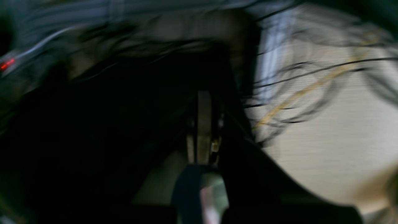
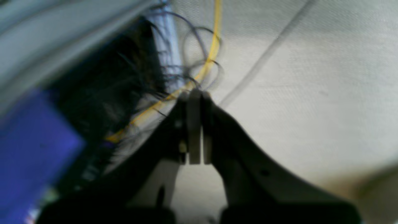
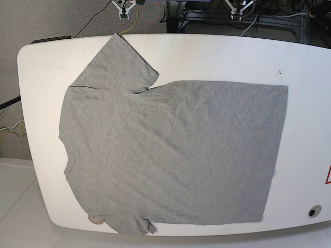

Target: Fold the T-shirt properly

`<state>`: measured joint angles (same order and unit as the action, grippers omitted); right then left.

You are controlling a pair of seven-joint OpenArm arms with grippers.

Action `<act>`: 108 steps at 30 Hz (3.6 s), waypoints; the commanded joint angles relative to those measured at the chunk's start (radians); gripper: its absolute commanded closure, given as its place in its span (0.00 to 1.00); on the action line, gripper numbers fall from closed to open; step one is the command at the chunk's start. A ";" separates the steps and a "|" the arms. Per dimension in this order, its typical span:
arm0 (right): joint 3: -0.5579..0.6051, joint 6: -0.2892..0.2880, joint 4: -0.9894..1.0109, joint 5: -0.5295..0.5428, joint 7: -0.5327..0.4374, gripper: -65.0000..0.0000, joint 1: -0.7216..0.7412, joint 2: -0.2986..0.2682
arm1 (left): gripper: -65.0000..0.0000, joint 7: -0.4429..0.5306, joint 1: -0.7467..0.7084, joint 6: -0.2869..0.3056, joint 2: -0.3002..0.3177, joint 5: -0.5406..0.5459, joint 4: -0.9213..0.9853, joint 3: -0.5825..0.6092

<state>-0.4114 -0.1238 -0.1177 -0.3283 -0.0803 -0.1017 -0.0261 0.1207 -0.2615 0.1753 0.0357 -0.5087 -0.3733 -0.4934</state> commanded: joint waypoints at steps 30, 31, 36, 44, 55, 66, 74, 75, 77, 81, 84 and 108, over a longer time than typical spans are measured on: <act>-0.017 -0.154 -0.487 0.147 -0.048 1.00 -0.264 -0.038 | 1.00 -0.095 -0.337 -0.049 0.104 0.109 -0.736 0.031; -0.017 -0.154 -0.492 0.145 -0.048 1.00 -0.269 -0.036 | 1.00 -0.098 -0.340 -0.053 0.104 0.111 -0.746 0.031; -0.010 -0.142 -0.538 0.153 -0.056 1.00 -0.320 -0.039 | 1.00 -0.103 -0.376 -0.032 0.103 0.138 -0.804 0.030; -0.005 -0.143 -0.698 0.162 -0.066 1.00 -0.444 -0.041 | 1.00 -0.123 -0.457 -0.008 0.108 0.222 -0.937 0.031; -0.013 -0.152 -1.083 0.257 0.056 1.00 -0.638 -0.076 | 1.00 -0.145 -0.602 0.023 0.140 0.325 -1.231 0.068; -0.019 -0.165 -1.312 0.244 0.136 1.00 -0.733 -0.078 | 0.99 -0.146 -0.681 0.019 0.126 0.292 -1.414 0.075; -0.020 -0.204 -1.446 0.239 0.165 0.99 -0.767 -0.078 | 0.98 -0.131 -0.700 0.036 0.128 0.272 -1.487 0.072; -0.019 -0.208 -1.457 0.238 0.168 0.99 -0.769 -0.077 | 0.98 -0.130 -0.700 0.040 0.128 0.271 -1.495 0.072; -0.019 -0.214 -1.478 0.237 0.174 0.99 -0.773 -0.076 | 0.97 -0.130 -0.702 0.052 0.128 0.268 -1.511 0.070; -0.020 -0.223 -1.519 0.234 0.184 0.99 -0.779 -0.074 | 0.97 -0.134 -0.702 0.080 0.127 0.267 -1.542 0.066; -0.022 -0.215 -1.584 0.252 0.195 0.99 -0.785 -0.074 | 0.97 -0.168 -0.697 0.068 0.134 0.272 -1.579 0.068; -0.041 -0.203 -1.798 0.281 0.226 0.98 -0.800 -0.081 | 0.99 -0.222 -0.684 0.069 0.166 0.455 -1.766 0.046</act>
<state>-0.4404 -0.3336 -1.8885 -0.0597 0.1551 -0.8829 -0.0975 -0.1207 -0.9360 0.2520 0.1928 -0.0631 -2.1181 -0.4362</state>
